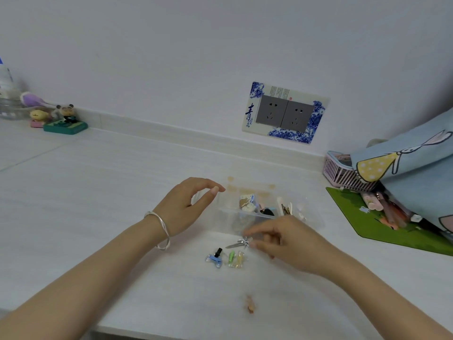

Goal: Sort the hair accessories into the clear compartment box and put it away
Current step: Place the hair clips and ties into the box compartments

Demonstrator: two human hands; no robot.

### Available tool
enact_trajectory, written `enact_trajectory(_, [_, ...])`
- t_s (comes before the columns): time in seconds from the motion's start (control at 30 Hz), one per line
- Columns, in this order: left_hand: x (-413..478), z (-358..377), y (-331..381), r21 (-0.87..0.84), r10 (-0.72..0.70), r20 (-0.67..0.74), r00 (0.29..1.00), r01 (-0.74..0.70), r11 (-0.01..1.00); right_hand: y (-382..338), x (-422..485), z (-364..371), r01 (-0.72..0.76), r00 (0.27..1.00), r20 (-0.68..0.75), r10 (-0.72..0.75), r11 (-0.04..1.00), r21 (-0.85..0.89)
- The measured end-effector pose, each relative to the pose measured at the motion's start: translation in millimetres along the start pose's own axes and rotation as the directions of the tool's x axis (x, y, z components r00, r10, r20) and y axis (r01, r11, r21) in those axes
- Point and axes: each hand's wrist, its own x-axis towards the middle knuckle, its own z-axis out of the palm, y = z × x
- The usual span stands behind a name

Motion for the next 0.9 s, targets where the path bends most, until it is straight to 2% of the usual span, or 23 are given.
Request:
enact_trajectory(0.07, [-0.2,1.9,0.1,-0.005,-0.003,0.007,1.000,0.003,1.000,6.1,-3.3,10.9,-0.022,0.999,-0.033,0.018,0.988,-0.152])
enact_trajectory(0.2, [-1.9,3.5,-1.4,-0.024,-0.020,0.011,1.000,0.020,1.000,10.1,-6.1,17.9,-0.035,0.994,-0.109,0.021,0.992,-0.125])
enact_trajectory(0.33, [-2.3,4.1,-2.1,-0.034,-0.022,0.002,1.000,0.022,0.999,9.4,-9.2,18.6,0.026,0.984,-0.170,-0.060,0.980,-0.198])
enact_trajectory(0.43, [-2.0,4.4,-0.9,-0.032,-0.034,-0.002,0.999,0.034,0.999,0.8,-9.4,10.5,0.105,0.945,-0.304,-0.118,0.993,-0.059])
enact_trajectory(0.53, [-1.7,3.0,-1.3,-0.030,-0.040,-0.020,0.999,0.040,0.999,-14.9,-1.0,-7.5,0.139,0.891,-0.446,-0.085,0.986,0.090])
enact_trajectory(0.6, [-1.9,2.3,-2.3,-0.027,-0.045,-0.034,0.998,0.044,0.999,-24.3,8.8,-17.6,0.100,0.892,-0.440,-0.099,0.995,-0.022])
enact_trajectory(0.7, [-1.6,1.4,-2.5,-0.038,-0.045,-0.065,0.997,0.043,0.998,-32.7,26.4,-24.6,0.052,0.930,-0.341,-0.136,0.968,-0.244])
enact_trajectory(0.83, [-0.5,-0.2,-2.7,-0.038,-0.036,-0.080,0.996,0.033,0.999,-34.9,49.2,-20.7,0.049,0.958,-0.262,-0.118,0.966,-0.255])
enact_trajectory(0.9, [-0.5,-0.7,-3.1,-0.033,-0.034,-0.081,0.996,0.032,0.999,-34.0,53.4,-16.9,0.050,0.961,-0.260,-0.090,0.986,-0.157])
